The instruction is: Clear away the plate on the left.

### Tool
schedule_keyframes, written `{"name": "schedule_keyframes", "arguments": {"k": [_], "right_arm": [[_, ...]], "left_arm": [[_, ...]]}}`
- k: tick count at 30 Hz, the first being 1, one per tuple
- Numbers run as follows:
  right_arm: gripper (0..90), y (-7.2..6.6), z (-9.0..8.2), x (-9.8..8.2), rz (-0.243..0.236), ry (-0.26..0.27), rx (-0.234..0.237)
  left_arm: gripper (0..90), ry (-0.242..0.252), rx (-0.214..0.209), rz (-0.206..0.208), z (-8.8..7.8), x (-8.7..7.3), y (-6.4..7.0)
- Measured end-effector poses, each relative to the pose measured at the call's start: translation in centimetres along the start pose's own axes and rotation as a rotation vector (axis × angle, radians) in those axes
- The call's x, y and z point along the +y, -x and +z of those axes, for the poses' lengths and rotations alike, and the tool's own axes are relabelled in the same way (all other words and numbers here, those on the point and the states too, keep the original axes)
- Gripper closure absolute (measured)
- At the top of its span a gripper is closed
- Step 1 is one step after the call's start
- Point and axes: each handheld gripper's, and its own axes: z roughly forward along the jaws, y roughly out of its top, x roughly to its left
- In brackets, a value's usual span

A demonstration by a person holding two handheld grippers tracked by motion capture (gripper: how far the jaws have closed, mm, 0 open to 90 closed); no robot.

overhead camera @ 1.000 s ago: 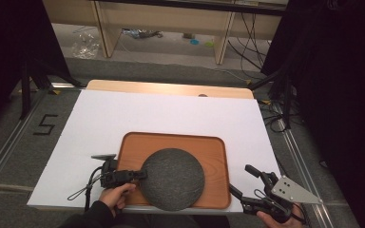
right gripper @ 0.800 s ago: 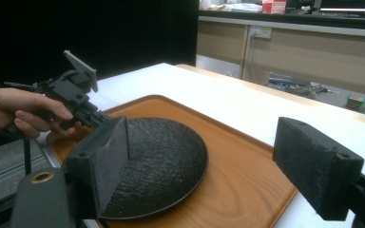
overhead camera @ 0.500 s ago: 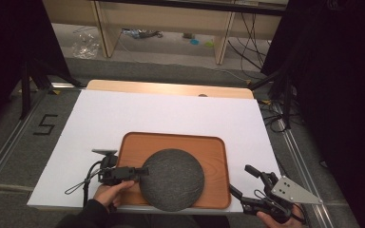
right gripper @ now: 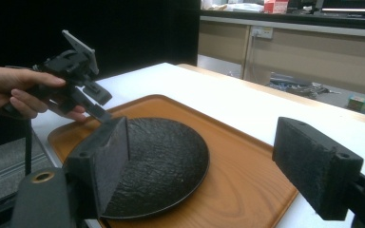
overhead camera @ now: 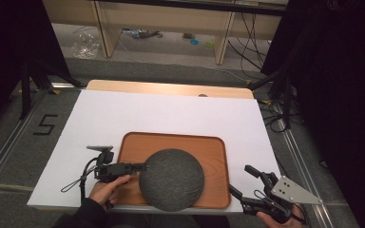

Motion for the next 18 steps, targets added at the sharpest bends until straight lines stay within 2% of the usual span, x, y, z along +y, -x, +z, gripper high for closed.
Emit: {"name": "schedule_keyframes", "arguments": {"k": [1,2,3,4,6,7,8,9,10,12,16,18], "right_arm": [[21.1,0.0,0.0,0.0,0.000,0.000,0.000],[21.1,0.0,0.0,0.0,0.000,0.000,0.001],[21.1,0.0,0.0,0.0,0.000,0.000,0.001],[21.1,0.0,0.0,0.0,0.001,0.000,0.001],[21.1,0.0,0.0,0.0,0.000,0.001,0.001],[21.1,0.0,0.0,0.0,0.001,0.001,0.001],[21.1,0.0,0.0,0.0,0.001,0.001,0.001],[21.1,0.0,0.0,0.0,0.001,0.001,0.001],[21.1,0.0,0.0,0.0,0.001,0.001,0.001],[21.1,0.0,0.0,0.0,0.001,0.000,0.001],[21.2,0.0,0.0,0.0,0.001,0.000,0.002],[21.2,0.0,0.0,0.0,0.002,0.000,0.002]], "left_arm": [[24.5,0.006,0.007,0.028,-0.3,0.2,0.3],[24.6,0.001,-0.005,0.100,-0.4,0.4,0.1],[24.6,0.001,-0.005,0.100,-0.4,0.4,0.1],[24.6,-0.001,-0.008,0.145,-0.6,0.5,0.5],[21.0,0.010,0.041,0.236,-1.0,0.5,1.5],[21.0,0.017,0.079,0.293,-1.1,0.5,2.1],[19.5,0.035,0.145,0.385,-1.2,0.4,2.9],[18.7,0.033,0.158,0.424,-1.4,0.3,3.2],[18.0,0.033,0.158,0.424,-1.4,0.3,3.2],[17.2,0.047,0.160,0.455,-1.5,0.1,3.7],[16.7,0.090,0.194,0.513,-1.6,-0.2,4.4],[16.5,0.109,0.185,0.527,-1.9,-0.2,4.6]]}}
